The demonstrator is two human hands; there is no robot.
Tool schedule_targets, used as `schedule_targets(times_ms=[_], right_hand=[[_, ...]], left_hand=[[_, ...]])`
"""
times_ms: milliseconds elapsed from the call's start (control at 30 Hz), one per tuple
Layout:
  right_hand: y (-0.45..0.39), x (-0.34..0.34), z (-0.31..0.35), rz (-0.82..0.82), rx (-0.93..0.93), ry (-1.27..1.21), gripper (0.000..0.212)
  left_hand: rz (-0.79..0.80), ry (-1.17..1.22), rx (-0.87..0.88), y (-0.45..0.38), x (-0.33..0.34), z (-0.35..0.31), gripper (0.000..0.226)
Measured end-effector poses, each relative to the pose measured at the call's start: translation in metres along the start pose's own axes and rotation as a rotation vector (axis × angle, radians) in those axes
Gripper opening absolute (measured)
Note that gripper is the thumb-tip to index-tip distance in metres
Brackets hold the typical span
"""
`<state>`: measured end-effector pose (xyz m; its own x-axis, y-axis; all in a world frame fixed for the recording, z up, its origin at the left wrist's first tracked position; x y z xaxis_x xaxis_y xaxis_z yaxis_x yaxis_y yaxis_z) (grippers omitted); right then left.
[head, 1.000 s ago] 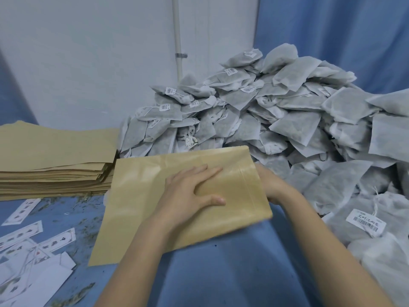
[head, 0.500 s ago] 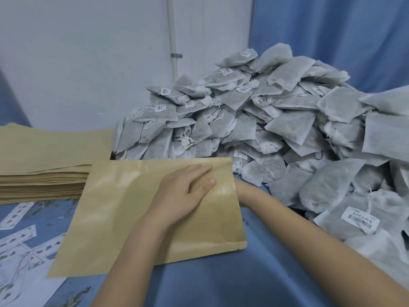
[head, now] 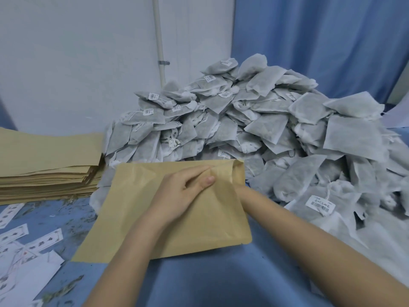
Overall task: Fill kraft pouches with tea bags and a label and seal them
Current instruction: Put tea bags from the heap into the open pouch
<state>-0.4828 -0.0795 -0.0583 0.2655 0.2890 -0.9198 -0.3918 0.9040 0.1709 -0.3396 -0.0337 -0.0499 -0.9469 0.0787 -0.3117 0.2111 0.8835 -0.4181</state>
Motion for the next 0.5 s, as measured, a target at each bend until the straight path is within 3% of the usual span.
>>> schedule_targets(times_ms=[100, 167, 233, 367, 500], right_hand=[[0.028, -0.019, -0.011, -0.182, -0.257, -0.065, 0.027], [0.048, -0.035, -0.030, -0.336, -0.236, 0.049, 0.035], [0.062, -0.050, -0.053, -0.438, -0.149, 0.343, 0.049], [0.076, -0.063, -0.088, -0.266, 0.080, 0.908, 0.035], [0.080, -0.059, -0.096, -0.193, 0.137, 1.063, 0.037]], left_hand=[[-0.045, -0.017, -0.005, 0.000, 0.000, 0.001, 0.039], [-0.061, -0.014, -0.010, -0.002, 0.003, 0.002, 0.030], [-0.058, -0.028, -0.013, -0.005, 0.012, 0.003, 0.017], [-0.033, -0.061, -0.001, -0.009, 0.033, 0.004, 0.018], [-0.031, -0.061, -0.020, -0.010, 0.045, 0.006, 0.024]])
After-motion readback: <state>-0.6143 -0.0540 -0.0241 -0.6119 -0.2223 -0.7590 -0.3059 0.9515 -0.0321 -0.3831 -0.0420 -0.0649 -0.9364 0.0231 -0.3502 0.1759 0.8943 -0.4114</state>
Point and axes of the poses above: each hand's wrist, its own y-axis away from the middle knuckle, its own x-axis out of the palm, z = x × y, the point moved 1 cm from there along -y, towards the middle knuckle, and after that the axes turned 14 degrees about y, right-handed, at the moved point
